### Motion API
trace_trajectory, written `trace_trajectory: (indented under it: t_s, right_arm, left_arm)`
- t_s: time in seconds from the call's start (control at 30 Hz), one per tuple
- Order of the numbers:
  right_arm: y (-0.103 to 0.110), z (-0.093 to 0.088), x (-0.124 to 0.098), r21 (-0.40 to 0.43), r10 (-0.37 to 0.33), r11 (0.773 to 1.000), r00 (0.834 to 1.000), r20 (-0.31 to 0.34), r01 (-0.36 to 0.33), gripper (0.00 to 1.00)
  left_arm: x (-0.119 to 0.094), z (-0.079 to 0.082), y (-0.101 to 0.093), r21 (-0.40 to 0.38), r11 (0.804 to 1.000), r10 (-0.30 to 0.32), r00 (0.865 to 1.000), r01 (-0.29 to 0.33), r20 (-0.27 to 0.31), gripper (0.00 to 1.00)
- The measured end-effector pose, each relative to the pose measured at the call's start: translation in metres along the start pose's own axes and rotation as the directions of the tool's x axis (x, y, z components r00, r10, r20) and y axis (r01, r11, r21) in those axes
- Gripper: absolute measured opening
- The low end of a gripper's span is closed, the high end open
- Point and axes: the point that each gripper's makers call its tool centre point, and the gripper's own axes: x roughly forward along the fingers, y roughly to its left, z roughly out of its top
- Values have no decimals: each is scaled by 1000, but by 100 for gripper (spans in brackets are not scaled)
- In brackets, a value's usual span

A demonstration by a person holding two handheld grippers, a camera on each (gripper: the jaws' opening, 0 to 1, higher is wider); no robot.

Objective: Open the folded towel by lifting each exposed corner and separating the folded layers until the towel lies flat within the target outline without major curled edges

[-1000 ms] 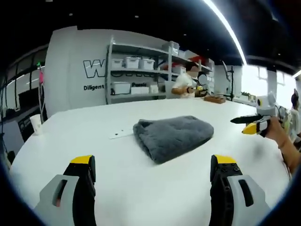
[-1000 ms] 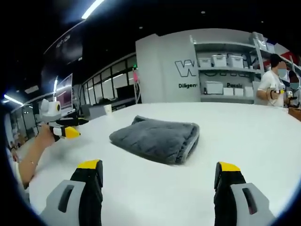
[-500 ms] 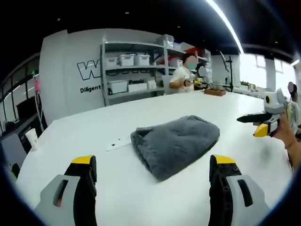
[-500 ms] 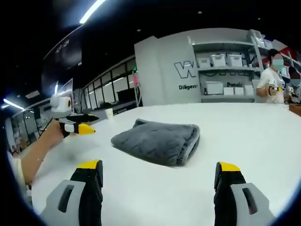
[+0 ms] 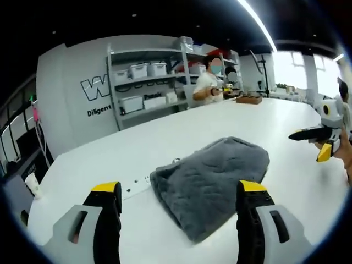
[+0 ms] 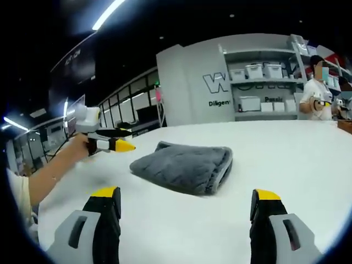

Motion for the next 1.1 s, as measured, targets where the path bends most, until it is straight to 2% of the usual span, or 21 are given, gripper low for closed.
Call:
trace_trajectory:
  t_s: [0.13, 0.27, 0.4, 0.53, 0.67, 0.7, 0.77, 0.87, 0.97, 1.1]
  right_arm:
    - [1, 0, 0, 5, 4, 1000, 1000, 1, -4, 99]
    - [4, -3, 2, 13, 21, 1000, 1000, -6, -21, 99]
    - [9, -5, -2, 3, 20, 1000, 1000, -6, -20, 98]
    - [12, -8, -2, 4, 31, 1000, 999, -15, -31, 98]
    - [12, -9, -3, 10, 29, 1000, 999, -13, -29, 98]
    - [12, -9, -4, 13, 28, 1000, 1000, -12, -28, 98]
    - [11, -10, -3, 22, 32, 999, 999, -11, -31, 97]
    - [10, -11, -3, 38, 37, 999, 999, -14, -37, 97]
    - [9, -12, -3, 36, 31, 999, 999, -17, -31, 97]
    - [9, -13, -2, 37, 30, 999, 999, -22, -29, 97]
  left_arm:
    - [20, 1, 4, -14, 1000, -14, 1000, 14, -4, 72]
    - [33, -10, 12, 22, 1000, -6, 999, 7, -44, 61]
    - [45, -16, 20, -43, 999, -27, 999, 25, -31, 57]
    - [58, -23, 33, -13, 1000, -4, 997, 2, -78, 50]
    - [69, -22, 38, -84, 996, -25, 997, 20, -66, 43]
    - [73, -22, 39, -79, 997, -28, 997, 22, -68, 39]
    - [80, -28, 41, -35, 999, -39, 994, 35, -105, 34]
    - [86, -32, 44, -56, 998, -42, 993, 36, -113, 34]
    - [90, -33, 41, -51, 997, -56, 992, 51, -116, 28]
    - [92, -25, 32, -36, 995, -96, 993, 94, -69, 7]
